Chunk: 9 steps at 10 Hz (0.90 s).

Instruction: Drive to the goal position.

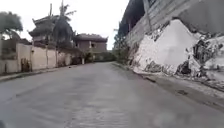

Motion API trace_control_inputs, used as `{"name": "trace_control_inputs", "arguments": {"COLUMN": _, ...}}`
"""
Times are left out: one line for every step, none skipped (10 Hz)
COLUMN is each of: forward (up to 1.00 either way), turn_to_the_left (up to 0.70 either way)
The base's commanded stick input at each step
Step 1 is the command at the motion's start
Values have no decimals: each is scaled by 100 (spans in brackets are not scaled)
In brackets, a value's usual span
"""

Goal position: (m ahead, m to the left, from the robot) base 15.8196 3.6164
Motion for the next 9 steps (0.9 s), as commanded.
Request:
{"name": "trace_control_inputs", "arguments": {"forward": 100, "turn_to_the_left": -36}}
{"name": "trace_control_inputs", "arguments": {"forward": 100, "turn_to_the_left": -27}}
{"name": "trace_control_inputs", "arguments": {"forward": 100, "turn_to_the_left": 4}}
{"name": "trace_control_inputs", "arguments": {"forward": 100, "turn_to_the_left": 5}}
{"name": "trace_control_inputs", "arguments": {"forward": 100, "turn_to_the_left": 5}}
{"name": "trace_control_inputs", "arguments": {"forward": 100, "turn_to_the_left": 5}}
{"name": "trace_control_inputs", "arguments": {"forward": 100, "turn_to_the_left": 5}}
{"name": "trace_control_inputs", "arguments": {"forward": 100, "turn_to_the_left": 5}}
{"name": "trace_control_inputs", "arguments": {"forward": 100, "turn_to_the_left": -16}}
